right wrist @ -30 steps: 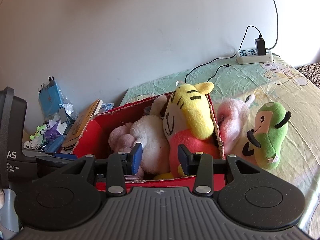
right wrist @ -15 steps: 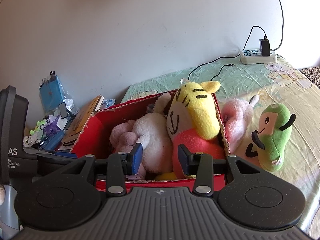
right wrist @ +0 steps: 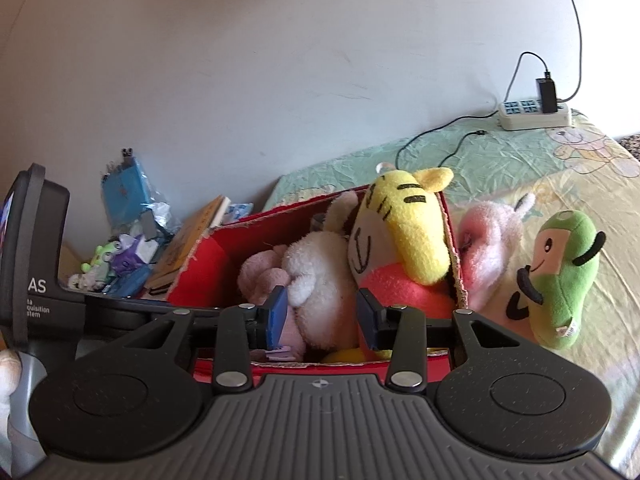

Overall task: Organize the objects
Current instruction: 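Move the right gripper toward the green plush beside the box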

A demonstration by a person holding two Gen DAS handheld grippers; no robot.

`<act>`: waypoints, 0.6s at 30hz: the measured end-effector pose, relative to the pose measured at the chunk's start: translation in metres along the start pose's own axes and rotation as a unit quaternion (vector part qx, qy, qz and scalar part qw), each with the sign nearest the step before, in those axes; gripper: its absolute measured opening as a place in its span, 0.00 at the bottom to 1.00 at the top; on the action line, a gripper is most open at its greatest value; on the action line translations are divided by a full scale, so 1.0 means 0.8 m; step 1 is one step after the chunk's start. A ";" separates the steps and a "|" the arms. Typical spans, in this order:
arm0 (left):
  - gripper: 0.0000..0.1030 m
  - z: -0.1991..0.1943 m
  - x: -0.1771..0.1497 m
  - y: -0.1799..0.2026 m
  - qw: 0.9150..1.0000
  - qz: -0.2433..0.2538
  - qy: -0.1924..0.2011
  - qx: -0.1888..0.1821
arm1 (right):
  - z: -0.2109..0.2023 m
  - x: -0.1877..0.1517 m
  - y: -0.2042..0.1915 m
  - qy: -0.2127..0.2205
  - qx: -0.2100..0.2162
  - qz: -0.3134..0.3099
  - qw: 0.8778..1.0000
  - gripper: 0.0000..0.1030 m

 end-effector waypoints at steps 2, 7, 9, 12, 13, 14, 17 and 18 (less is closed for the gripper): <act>0.86 -0.003 0.000 0.005 1.000 0.002 0.002 0.006 | 0.000 0.001 0.003 -0.001 0.012 -0.001 1.000 0.41; 0.86 -0.011 -0.001 0.019 1.000 -0.008 0.006 0.014 | -0.006 0.011 0.017 0.001 0.051 -0.006 0.999 0.41; 0.86 -0.015 0.000 0.028 1.000 -0.010 0.009 0.017 | -0.009 0.015 0.027 0.002 0.064 -0.005 0.998 0.40; 0.86 -0.019 0.002 0.045 1.000 -0.013 0.014 0.020 | -0.014 0.020 0.046 0.000 0.076 -0.001 0.997 0.40; 0.86 -0.020 0.003 0.051 1.000 -0.014 0.015 0.019 | -0.016 0.023 0.054 0.000 0.077 0.001 0.997 0.40; 0.86 -0.020 0.004 0.058 1.000 -0.015 0.016 0.019 | -0.018 0.024 0.062 0.001 0.079 0.004 0.997 0.40; 0.86 -0.021 0.008 0.081 1.000 -0.014 0.018 0.018 | -0.023 0.030 0.087 0.001 0.083 0.018 0.996 0.40; 0.86 -0.020 0.009 0.089 1.000 -0.014 0.020 0.018 | -0.024 0.032 0.096 0.002 0.082 0.021 0.996 0.40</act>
Point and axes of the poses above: each gripper's, at about its wrist camera, not at the fingertips, and z roughly the way its jaws point, y to its right, x to its top, the point moved 3 cm from there along z, roughly the way its jaws point, and after that the axes turned 10 degrees about -x, right-handed, at the moved point
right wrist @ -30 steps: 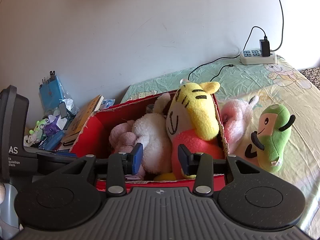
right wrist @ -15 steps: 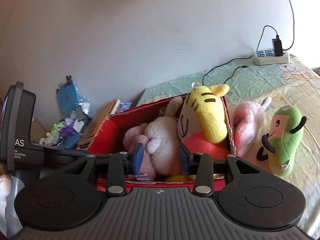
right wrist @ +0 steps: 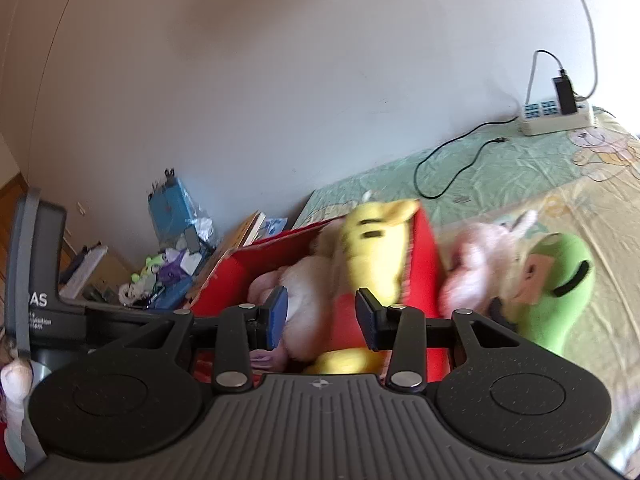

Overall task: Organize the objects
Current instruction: 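Move the right gripper toward the green plush beside the box, then close the right gripper on the green plush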

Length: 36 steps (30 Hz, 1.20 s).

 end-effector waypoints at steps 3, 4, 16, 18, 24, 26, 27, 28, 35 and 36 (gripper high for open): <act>0.86 0.003 0.004 0.021 1.000 0.000 0.000 -0.001 | -0.006 0.006 0.024 -0.001 -0.006 0.007 1.000 0.40; 0.86 0.005 0.005 0.028 1.000 -0.001 -0.002 0.000 | -0.008 0.007 0.033 -0.003 -0.008 0.009 1.000 0.40; 0.84 0.024 0.011 0.092 1.000 -0.017 -0.015 0.010 | -0.002 0.007 0.119 -0.056 -0.025 0.031 0.998 0.40; 0.84 0.022 0.011 0.104 1.000 -0.015 -0.008 0.005 | 0.000 0.007 0.132 -0.065 -0.025 0.040 0.997 0.40; 0.82 0.017 0.010 0.144 1.000 0.004 0.008 -0.023 | 0.001 0.009 0.172 -0.085 -0.019 0.071 0.994 0.40; 0.81 0.017 0.009 0.160 0.999 0.014 0.008 -0.041 | 0.000 0.009 0.186 -0.095 -0.011 0.090 0.991 0.40; 0.80 0.018 0.008 0.168 0.999 0.018 0.008 -0.048 | 0.001 0.009 0.194 -0.099 -0.008 0.099 0.990 0.40; 0.79 0.019 0.008 0.175 0.998 0.022 0.007 -0.055 | 0.001 0.009 0.202 -0.105 -0.006 0.110 0.988 0.41; 0.78 0.030 0.003 0.224 0.993 0.056 0.018 -0.098 | 0.009 0.009 0.245 -0.129 0.008 0.170 0.977 0.41; 0.78 0.034 0.003 0.229 0.993 0.062 0.017 -0.102 | 0.011 0.010 0.250 -0.133 0.014 0.177 0.975 0.41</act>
Point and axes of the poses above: each gripper's, at about its wrist camera, not at the fingertips, and z roughly the way its jaws point, y to its right, x to its top, the point moved 3 cm from there along z, roughly the way its jaws point, and after that the axes turned 10 degrees about -x, right-handed, at the moved point
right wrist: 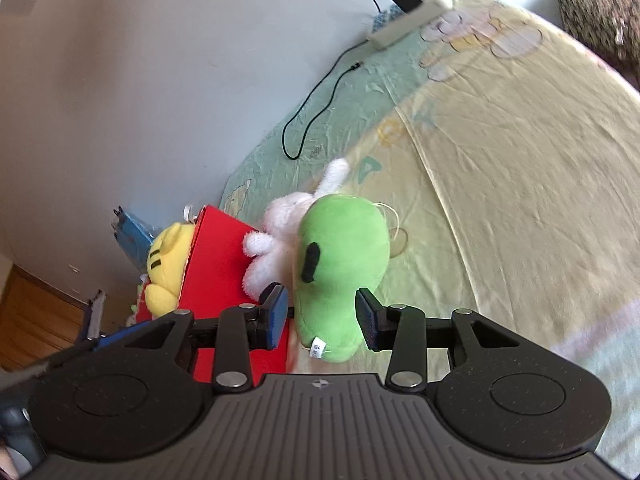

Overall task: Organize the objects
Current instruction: 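Close the right gripper on the green plush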

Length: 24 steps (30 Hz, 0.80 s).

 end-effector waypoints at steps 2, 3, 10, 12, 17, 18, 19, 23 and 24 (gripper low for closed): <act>0.78 0.012 0.000 0.009 1.000 0.013 -0.001 -0.012 | 0.004 0.003 0.007 -0.007 0.012 0.015 1.000 0.41; 0.78 0.017 0.000 0.013 1.000 0.019 -0.001 -0.017 | 0.006 0.005 0.011 -0.011 0.018 0.025 0.999 0.42; 0.74 0.066 -0.009 0.025 0.997 0.058 -0.017 -0.048 | 0.023 0.016 0.030 -0.036 0.034 0.075 0.996 0.44; 0.71 0.086 -0.011 0.023 0.996 0.062 -0.033 -0.048 | 0.024 0.018 0.028 -0.036 0.035 0.068 0.996 0.45; 0.66 0.125 -0.017 0.006 0.995 0.052 -0.068 -0.043 | 0.035 0.023 0.024 -0.044 0.044 0.058 0.996 0.49; 0.66 0.129 -0.017 0.004 0.995 0.052 -0.070 -0.044 | 0.039 0.024 0.022 -0.045 0.044 0.055 0.996 0.49; 0.66 0.132 -0.017 0.001 0.995 0.052 -0.071 -0.045 | 0.043 0.024 0.020 -0.048 0.044 0.054 0.996 0.49; 0.65 0.144 -0.013 -0.002 0.994 0.053 -0.078 -0.056 | 0.056 0.028 0.016 -0.053 0.037 0.052 0.997 0.50; 0.67 0.147 -0.013 -0.002 0.994 0.053 -0.079 -0.058 | 0.058 0.029 0.017 -0.052 0.034 0.053 0.997 0.51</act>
Point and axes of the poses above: each gripper's, at about its wrist camera, not at the fingertips, and z roughly the way its jaws point, y to its right, x to its top, the point moved 3 cm from there along z, roughly the way its jaws point, and after that the axes turned 10 degrees about -x, right-handed, at the moved point
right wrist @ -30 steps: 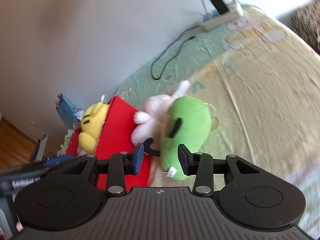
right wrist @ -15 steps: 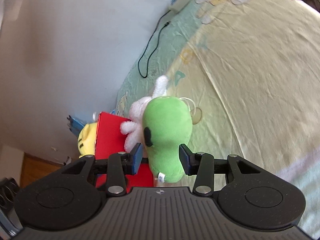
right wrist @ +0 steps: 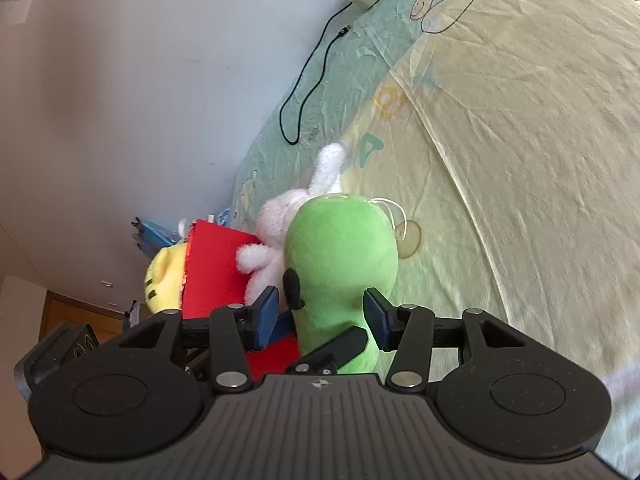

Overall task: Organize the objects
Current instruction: 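Close the right gripper on the green plush, then lift the green plush with the right gripper and carry it toward the box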

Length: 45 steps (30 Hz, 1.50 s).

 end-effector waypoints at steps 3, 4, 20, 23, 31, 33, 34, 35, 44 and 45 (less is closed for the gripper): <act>0.68 0.002 0.001 0.005 1.000 0.009 0.000 -0.003 | 0.004 0.004 0.005 0.002 -0.011 0.007 1.000 0.51; 0.68 0.003 0.002 0.006 1.000 0.010 0.001 -0.004 | 0.004 0.005 0.008 0.002 -0.013 0.011 1.000 0.52; 0.74 -0.014 0.006 0.061 0.996 0.053 0.011 -0.071 | -0.021 0.011 0.043 -0.004 0.004 0.033 0.999 0.54; 0.73 -0.022 0.015 0.052 0.996 0.042 0.022 -0.069 | -0.012 0.012 0.043 -0.008 0.004 0.036 0.999 0.53; 0.66 -0.002 0.028 0.016 0.998 0.003 0.013 -0.054 | -0.005 0.013 0.049 -0.017 0.013 0.051 0.998 0.53; 0.66 0.005 0.026 0.011 0.998 -0.010 0.007 -0.069 | -0.003 0.012 0.050 -0.021 0.015 0.054 0.998 0.55; 0.65 0.007 0.026 0.009 0.997 -0.016 0.006 -0.078 | -0.002 0.011 0.050 -0.023 0.017 0.057 0.998 0.55; 0.64 0.007 0.026 0.009 0.996 -0.019 0.006 -0.082 | -0.002 0.011 0.051 -0.024 0.020 0.061 0.998 0.55; 0.63 0.006 0.023 0.012 0.996 -0.023 0.010 -0.083 | -0.008 0.004 0.042 -0.017 0.022 0.046 0.999 0.51; 0.63 0.005 0.023 0.012 0.996 -0.024 0.010 -0.084 | -0.011 0.003 0.041 -0.015 0.021 0.042 0.999 0.51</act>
Point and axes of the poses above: each gripper's, at about its wrist camera, not at the fingertips, and z roughly the way its jaws point, y to its right, x to its top, the point moved 3 cm from there along z, roughly the way its jaws point, and after that the axes turned 10 degrees about -x, right-handed, at the moved point
